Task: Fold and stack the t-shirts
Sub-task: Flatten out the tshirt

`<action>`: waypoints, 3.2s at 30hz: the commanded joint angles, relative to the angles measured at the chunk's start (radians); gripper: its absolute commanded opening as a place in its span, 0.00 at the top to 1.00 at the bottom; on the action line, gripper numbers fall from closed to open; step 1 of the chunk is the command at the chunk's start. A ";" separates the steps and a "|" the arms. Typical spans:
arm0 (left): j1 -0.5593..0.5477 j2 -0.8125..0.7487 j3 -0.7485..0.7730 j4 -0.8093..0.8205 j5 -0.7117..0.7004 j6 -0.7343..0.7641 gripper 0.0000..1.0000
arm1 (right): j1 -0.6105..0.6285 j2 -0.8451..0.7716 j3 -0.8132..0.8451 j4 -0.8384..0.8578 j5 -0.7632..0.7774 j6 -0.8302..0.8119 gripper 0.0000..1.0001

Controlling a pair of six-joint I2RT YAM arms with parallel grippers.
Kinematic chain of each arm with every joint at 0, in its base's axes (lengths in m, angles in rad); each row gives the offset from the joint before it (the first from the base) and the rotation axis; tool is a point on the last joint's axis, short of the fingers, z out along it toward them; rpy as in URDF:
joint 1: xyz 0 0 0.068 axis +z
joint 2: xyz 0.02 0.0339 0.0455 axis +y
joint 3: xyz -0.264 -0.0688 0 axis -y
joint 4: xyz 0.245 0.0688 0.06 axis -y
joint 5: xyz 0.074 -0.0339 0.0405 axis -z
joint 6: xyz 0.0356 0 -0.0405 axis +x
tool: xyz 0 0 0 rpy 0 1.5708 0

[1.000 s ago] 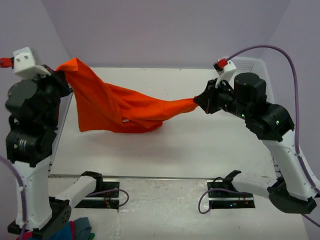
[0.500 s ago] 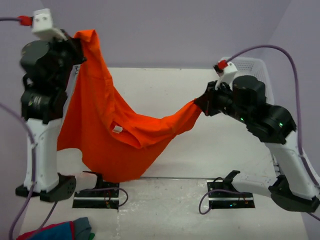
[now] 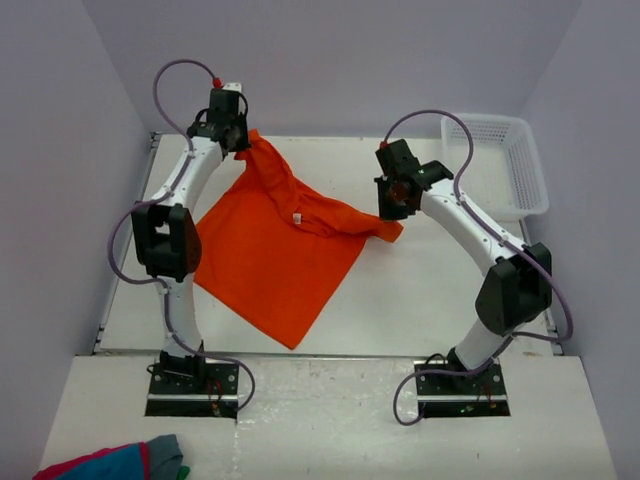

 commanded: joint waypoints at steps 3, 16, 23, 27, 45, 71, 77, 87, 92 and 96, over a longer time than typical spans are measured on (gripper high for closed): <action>0.013 0.124 0.258 0.123 0.048 0.068 1.00 | -0.058 0.057 0.041 0.060 0.030 -0.008 1.00; 0.007 0.069 0.193 0.273 0.104 0.045 0.00 | -0.158 0.362 0.343 0.060 0.067 -0.099 0.63; -0.166 -0.331 -0.002 0.075 -0.103 -0.015 0.00 | -0.195 0.323 0.346 0.043 0.141 -0.128 0.03; -0.321 -0.606 -0.361 0.073 -0.132 -0.152 0.13 | -0.196 0.196 0.245 0.128 0.179 -0.142 0.01; -0.928 -0.638 -0.839 -0.266 -0.453 -0.870 0.21 | -0.229 -0.119 -0.069 0.330 -0.063 -0.145 0.01; -1.199 -0.389 -0.928 -0.366 -0.317 -1.164 0.51 | -0.225 -0.308 -0.172 0.330 -0.103 -0.093 0.01; -1.213 -0.362 -0.957 -0.325 -0.265 -1.159 0.51 | -0.225 -0.312 -0.186 0.338 -0.090 -0.090 0.01; -1.193 -0.342 -1.018 -0.291 -0.261 -1.181 0.73 | -0.225 -0.302 -0.203 0.347 -0.077 -0.096 0.01; -1.170 -0.417 -1.092 -0.300 -0.261 -1.219 0.96 | -0.225 -0.288 -0.202 0.347 -0.062 -0.096 0.01; -1.170 -0.509 -1.086 -0.386 -0.287 -1.279 1.00 | -0.225 -0.260 -0.192 0.327 -0.047 -0.090 0.01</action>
